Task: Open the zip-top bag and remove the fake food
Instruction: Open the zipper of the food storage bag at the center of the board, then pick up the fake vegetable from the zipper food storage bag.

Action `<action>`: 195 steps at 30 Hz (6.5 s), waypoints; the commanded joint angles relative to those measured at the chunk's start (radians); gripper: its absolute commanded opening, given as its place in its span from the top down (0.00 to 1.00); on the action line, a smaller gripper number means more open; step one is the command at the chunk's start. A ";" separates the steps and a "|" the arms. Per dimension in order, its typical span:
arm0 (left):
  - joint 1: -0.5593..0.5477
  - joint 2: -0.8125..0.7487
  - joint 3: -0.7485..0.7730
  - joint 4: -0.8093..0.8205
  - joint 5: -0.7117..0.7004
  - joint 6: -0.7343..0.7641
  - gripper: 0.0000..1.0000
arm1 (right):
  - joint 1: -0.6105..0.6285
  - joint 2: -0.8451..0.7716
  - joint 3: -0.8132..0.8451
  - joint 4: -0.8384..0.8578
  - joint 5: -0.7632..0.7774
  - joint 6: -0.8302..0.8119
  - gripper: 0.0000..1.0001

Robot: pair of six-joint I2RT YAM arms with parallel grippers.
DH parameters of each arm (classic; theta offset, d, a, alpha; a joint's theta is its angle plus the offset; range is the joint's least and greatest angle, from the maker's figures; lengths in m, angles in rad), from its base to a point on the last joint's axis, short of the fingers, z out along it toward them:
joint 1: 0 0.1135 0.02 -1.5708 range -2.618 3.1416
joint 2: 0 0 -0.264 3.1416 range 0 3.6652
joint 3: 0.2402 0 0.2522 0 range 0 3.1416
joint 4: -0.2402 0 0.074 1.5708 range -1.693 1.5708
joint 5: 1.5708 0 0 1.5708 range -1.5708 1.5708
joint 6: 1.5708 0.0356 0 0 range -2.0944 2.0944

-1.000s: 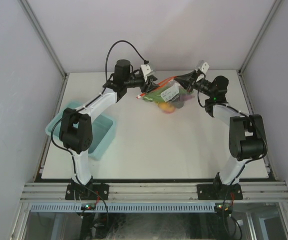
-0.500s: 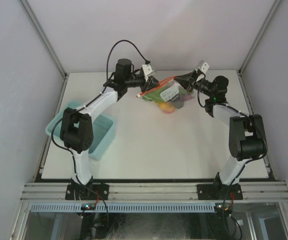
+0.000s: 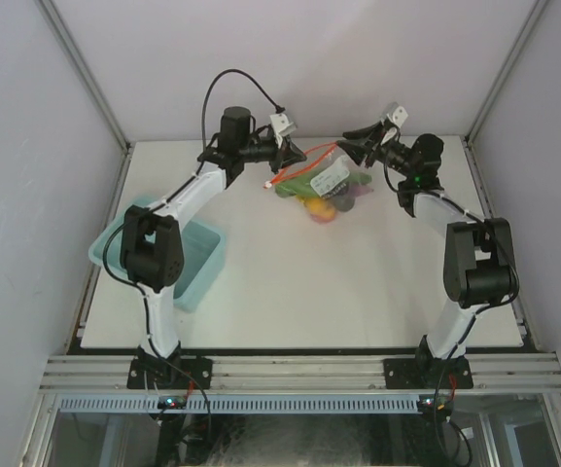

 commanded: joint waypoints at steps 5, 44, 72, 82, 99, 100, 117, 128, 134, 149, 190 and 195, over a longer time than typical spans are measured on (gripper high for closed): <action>0.053 0.036 0.089 0.133 0.023 -0.262 1.00 | 0.002 0.011 0.122 -0.188 0.108 0.041 0.46; 0.102 0.119 0.076 0.470 -0.028 -0.672 1.00 | 0.024 0.071 0.425 -0.717 0.416 0.302 0.17; 0.088 0.143 0.098 0.469 -0.062 -0.688 1.00 | 0.151 0.411 1.087 -1.572 0.650 -0.049 0.45; 0.088 0.147 0.100 0.469 -0.079 -0.689 1.00 | 0.149 0.438 1.133 -1.671 0.707 -0.083 0.52; -0.039 0.232 0.229 0.472 -0.064 -0.726 1.00 | 0.134 0.104 0.731 -1.313 0.928 -0.057 1.00; -0.056 0.256 0.253 0.471 -0.072 -0.738 1.00 | 0.133 0.063 0.683 -1.273 0.944 -0.055 1.00; -0.089 0.259 0.129 0.574 -0.186 -0.843 0.96 | 0.104 0.093 0.609 -1.150 0.829 -0.079 1.00; 0.016 0.010 -0.330 0.449 -0.430 -0.673 0.77 | 0.124 0.310 0.792 -1.170 0.315 -0.054 1.00; 0.038 -0.162 -0.459 0.444 -0.530 -0.582 0.57 | 0.152 0.304 0.792 -1.155 0.277 -0.077 1.00; -0.032 -0.298 -0.501 0.391 -0.443 -0.754 0.54 | 0.161 0.311 0.802 -1.161 0.245 -0.095 1.00; -0.181 -0.023 -0.256 0.293 -0.679 -0.917 0.33 | 0.175 0.369 0.859 -1.223 0.073 -0.148 1.00; -0.181 0.010 -0.235 0.322 -0.673 -0.916 0.33 | 0.172 0.336 0.810 -1.207 0.054 -0.167 1.00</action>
